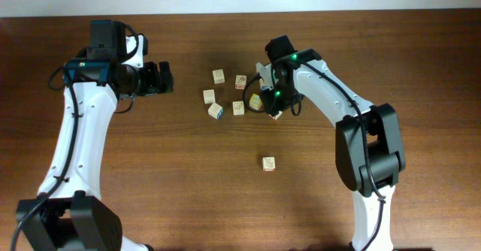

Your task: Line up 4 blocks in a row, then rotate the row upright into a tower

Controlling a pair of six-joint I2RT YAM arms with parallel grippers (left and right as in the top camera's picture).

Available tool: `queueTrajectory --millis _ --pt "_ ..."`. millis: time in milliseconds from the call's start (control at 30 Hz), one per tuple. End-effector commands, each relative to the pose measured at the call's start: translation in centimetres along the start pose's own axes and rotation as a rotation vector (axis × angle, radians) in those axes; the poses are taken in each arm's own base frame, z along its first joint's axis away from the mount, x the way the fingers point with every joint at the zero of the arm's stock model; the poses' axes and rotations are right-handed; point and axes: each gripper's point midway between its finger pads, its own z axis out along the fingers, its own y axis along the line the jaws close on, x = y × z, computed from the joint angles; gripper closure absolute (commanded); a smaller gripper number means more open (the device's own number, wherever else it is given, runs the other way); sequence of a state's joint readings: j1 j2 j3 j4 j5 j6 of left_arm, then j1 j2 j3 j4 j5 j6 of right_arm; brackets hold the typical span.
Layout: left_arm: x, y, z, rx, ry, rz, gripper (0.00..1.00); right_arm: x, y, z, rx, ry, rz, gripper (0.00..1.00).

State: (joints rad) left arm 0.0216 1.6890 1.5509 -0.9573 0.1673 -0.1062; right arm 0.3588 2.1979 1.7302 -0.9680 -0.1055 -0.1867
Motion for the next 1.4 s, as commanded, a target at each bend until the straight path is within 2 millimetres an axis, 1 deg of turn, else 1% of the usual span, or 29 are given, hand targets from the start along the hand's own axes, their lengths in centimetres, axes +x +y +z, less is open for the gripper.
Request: queueTrajectory --millis 0,133,167,233,300,367,400,433,467,533,633,667,733,800,833,933,1033,1233,1367 --pt "-0.6 -0.2 -0.3 0.003 -0.015 -0.002 0.01 0.5 0.0 0.9 -0.003 0.034 -0.041 0.46" --pt "-0.6 -0.2 -0.3 0.003 -0.016 -0.002 0.01 0.7 0.0 0.9 -0.007 0.039 -0.037 0.47" --pt "-0.6 -0.2 -0.3 0.003 -0.015 -0.002 0.01 0.6 0.0 0.9 -0.007 0.036 -0.03 0.48" --pt "-0.6 -0.2 -0.3 0.003 -0.016 -0.002 0.01 0.5 0.0 0.9 -0.005 0.032 -0.01 0.57" --pt "-0.6 -0.2 -0.3 0.003 -0.016 -0.002 0.01 0.5 -0.1 0.9 0.001 0.032 0.059 0.65" --pt "-0.6 -0.2 -0.3 0.003 -0.016 -0.001 0.01 0.5 0.0 0.9 0.001 0.033 0.127 0.7" --pt "-0.6 -0.2 -0.3 0.003 -0.016 -0.002 0.01 0.7 0.1 0.8 -0.001 0.04 0.199 0.74" --pt "-0.6 -0.2 -0.3 0.003 -0.016 -0.002 0.01 0.8 0.5 0.8 -0.016 0.046 0.233 0.75" --pt "-0.6 -0.2 -0.3 0.003 -0.016 -0.002 0.01 0.8 1.6 0.7 -0.058 0.054 0.256 0.77" --pt "-0.6 -0.2 -0.3 0.003 -0.016 -0.002 0.01 0.9 4.4 0.6 -0.143 0.08 0.305 0.78" --pt "-0.6 -0.2 -0.3 0.003 -0.016 -0.002 0.01 1.5 8.5 0.6 -0.193 0.133 0.366 0.78" --pt "-0.6 -0.2 -0.3 0.003 -0.016 -0.001 0.01 1.9 10.2 0.7 -0.189 0.162 0.391 0.78" --pt "-0.6 -0.2 -0.3 0.003 -0.016 -0.001 0.01 2.8 12.1 0.7 -0.175 0.207 0.433 0.78" --pt "-0.6 -0.2 -0.3 0.003 -0.016 -0.002 0.01 3.8 13.3 0.7 -0.144 0.248 0.48 0.78" --pt "-0.6 -0.2 -0.3 0.003 -0.016 -0.002 0.01 4.2 13.6 0.7 -0.124 0.261 0.491 0.78" --pt "-0.6 -0.2 -0.3 0.003 -0.016 -0.001 0.01 6.0 13.7 0.5 -0.044 0.317 0.512 0.78" --pt "-0.6 -0.2 -0.3 0.003 -0.016 -0.002 0.01 7.1 13.8 0.3 -0.003 0.353 0.529 0.78" --pt "-0.6 -0.2 -0.3 0.003 -0.016 -0.001 0.01 8.1 14.9 0.3 0.065 0.368 0.521 0.78" --pt "-0.6 -0.2 -0.3 0.003 -0.016 -0.001 0.01 8.4 14.5 0.2 0.118 0.363 0.546 0.78"
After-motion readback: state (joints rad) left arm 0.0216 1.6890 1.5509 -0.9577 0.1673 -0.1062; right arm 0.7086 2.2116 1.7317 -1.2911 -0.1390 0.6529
